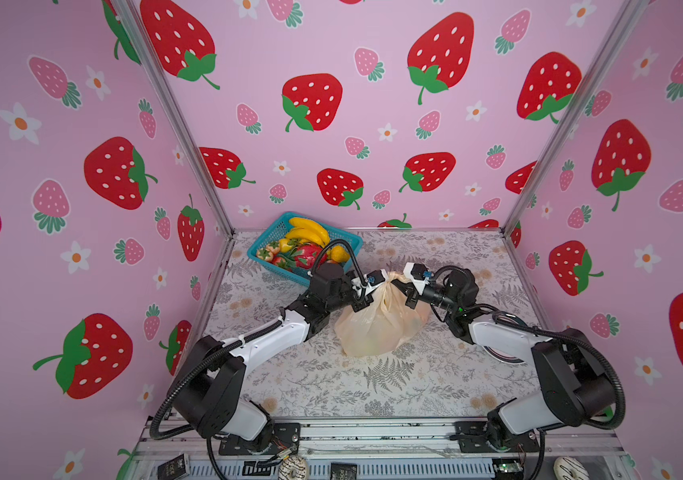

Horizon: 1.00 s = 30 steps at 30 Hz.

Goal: Place the fake fruits into the plastic bag and tie a complex knot

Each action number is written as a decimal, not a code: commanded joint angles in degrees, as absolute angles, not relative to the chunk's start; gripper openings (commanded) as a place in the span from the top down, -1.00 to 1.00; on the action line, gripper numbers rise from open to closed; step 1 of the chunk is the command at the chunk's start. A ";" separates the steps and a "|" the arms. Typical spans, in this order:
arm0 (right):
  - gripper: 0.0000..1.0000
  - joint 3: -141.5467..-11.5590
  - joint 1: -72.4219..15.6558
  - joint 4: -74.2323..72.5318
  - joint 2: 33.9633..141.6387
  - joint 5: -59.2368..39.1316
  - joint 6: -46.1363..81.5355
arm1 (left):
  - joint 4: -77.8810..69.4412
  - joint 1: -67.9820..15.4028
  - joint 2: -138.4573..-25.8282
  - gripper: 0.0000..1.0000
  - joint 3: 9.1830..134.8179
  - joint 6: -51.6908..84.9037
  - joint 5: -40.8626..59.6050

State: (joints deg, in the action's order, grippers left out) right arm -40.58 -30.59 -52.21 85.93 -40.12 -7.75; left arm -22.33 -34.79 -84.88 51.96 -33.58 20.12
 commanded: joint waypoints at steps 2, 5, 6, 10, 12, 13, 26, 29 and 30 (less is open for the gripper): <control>1.00 -42.34 -30.41 -52.07 85.89 -41.26 -8.41 | -23.91 -35.10 -83.69 1.00 51.69 -36.57 20.84; 1.00 -42.10 -30.37 -50.88 85.43 -39.02 -9.58 | -24.08 -35.07 -82.87 1.00 51.19 -36.17 18.86; 1.00 -42.21 -30.41 -50.22 85.26 -38.19 -10.12 | -24.08 -35.07 -82.42 1.00 51.02 -36.12 18.34; 1.00 -42.41 -30.38 -48.22 84.60 -35.67 -11.57 | -23.03 -35.07 -80.98 1.00 50.44 -36.55 17.52; 1.00 -42.50 -30.34 -47.85 84.43 -35.09 -11.75 | -21.99 -34.91 -80.52 1.00 50.29 -36.86 17.79; 0.99 -42.52 -30.41 -47.65 84.27 -35.00 -11.83 | -21.65 -34.90 -80.41 1.00 50.28 -37.02 17.97; 0.35 -42.08 -30.32 -42.60 81.19 -31.04 -13.99 | -19.52 -32.83 -79.67 1.00 49.81 -37.53 15.43; 0.18 -41.97 -30.19 -41.50 80.36 -30.73 -13.97 | -19.52 -32.33 -79.71 1.00 49.57 -37.38 15.94; 0.13 -41.86 -30.16 -41.11 80.05 -30.62 -13.82 | -19.51 -32.10 -79.72 1.00 49.44 -37.32 16.12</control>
